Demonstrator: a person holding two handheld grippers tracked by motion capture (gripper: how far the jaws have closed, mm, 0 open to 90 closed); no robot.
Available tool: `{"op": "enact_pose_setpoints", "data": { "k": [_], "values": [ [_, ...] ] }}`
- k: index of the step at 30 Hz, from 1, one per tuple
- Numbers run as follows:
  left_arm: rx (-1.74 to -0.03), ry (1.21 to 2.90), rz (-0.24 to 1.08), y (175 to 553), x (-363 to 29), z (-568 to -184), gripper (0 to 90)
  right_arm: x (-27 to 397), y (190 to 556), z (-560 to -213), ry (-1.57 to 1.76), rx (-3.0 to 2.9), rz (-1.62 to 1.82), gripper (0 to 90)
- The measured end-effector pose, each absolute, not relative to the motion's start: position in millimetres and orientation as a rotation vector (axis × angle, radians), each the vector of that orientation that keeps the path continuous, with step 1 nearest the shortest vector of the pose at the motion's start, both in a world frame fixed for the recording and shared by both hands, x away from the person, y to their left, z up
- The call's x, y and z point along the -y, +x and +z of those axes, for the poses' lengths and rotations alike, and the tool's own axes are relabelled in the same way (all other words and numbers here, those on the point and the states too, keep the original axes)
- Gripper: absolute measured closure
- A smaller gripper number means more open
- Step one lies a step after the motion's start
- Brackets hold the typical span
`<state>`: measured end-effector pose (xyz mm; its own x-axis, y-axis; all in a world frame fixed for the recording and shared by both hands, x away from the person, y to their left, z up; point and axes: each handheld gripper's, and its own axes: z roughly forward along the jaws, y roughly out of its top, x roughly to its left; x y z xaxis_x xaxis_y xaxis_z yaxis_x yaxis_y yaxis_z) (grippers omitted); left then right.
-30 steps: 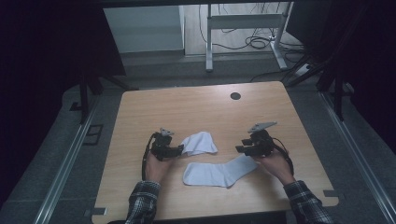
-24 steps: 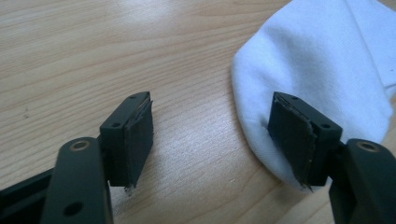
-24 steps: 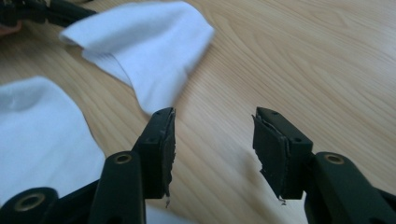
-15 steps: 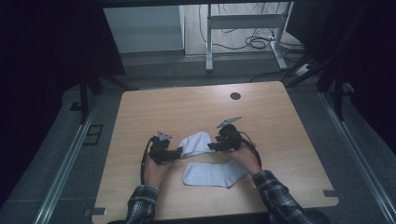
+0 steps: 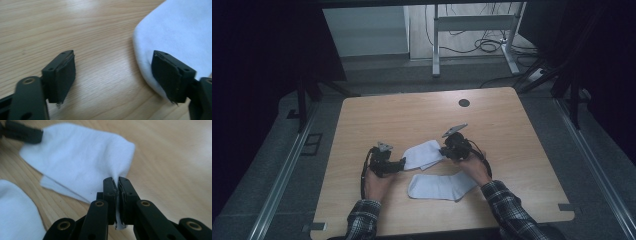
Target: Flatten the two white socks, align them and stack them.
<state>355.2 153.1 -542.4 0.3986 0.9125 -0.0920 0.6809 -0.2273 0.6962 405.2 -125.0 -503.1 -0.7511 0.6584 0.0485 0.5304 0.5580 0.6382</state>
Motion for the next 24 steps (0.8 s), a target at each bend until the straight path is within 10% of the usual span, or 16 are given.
{"op": "enact_pose_setpoints", "data": {
  "k": [11,24],
  "values": [
    [-1.365,1.985,0.465,353.8,-155.2,-539.8,21.7,129.1,391.9,-415.5,0.840,-2.475,0.976,80.5],
    [-1.327,1.993,0.447,356.6,-151.7,-535.1,21.6,125.9,395.2,-483.8,0.931,-2.631,0.913,58.7]
  ]
}}
